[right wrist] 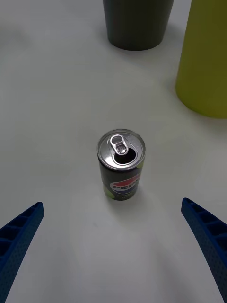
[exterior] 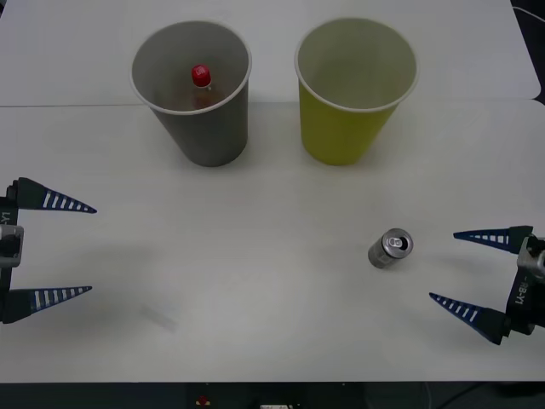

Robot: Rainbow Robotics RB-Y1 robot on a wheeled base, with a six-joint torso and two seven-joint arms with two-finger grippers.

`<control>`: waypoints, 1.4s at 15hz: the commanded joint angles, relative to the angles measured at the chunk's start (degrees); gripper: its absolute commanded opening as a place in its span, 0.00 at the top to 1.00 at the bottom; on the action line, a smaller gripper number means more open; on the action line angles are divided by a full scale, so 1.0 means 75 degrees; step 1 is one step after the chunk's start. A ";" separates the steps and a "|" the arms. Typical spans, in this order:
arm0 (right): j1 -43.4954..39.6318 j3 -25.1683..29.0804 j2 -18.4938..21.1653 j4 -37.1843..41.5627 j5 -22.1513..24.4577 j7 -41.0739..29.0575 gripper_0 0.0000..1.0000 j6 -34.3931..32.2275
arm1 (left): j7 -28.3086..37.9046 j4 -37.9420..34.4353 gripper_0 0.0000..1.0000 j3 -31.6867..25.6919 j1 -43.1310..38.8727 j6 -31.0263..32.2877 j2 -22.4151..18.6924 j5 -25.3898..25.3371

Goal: Put the can into the green bin and the plastic bottle into the gray bin

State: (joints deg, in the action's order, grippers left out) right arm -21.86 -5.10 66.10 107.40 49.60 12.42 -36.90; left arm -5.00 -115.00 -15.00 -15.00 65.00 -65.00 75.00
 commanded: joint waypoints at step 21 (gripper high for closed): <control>0.3641 -0.2378 -0.2509 -0.5437 -0.1949 0.3535 0.00 -0.2744 | 0.0000 0.0000 0.00 0.0000 0.0000 0.0000 0.0000 0.0000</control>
State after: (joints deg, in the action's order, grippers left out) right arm 4.70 -22.56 48.00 67.57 34.96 38.56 -57.41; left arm -5.00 -115.00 -15.00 -15.00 65.00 -65.00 75.00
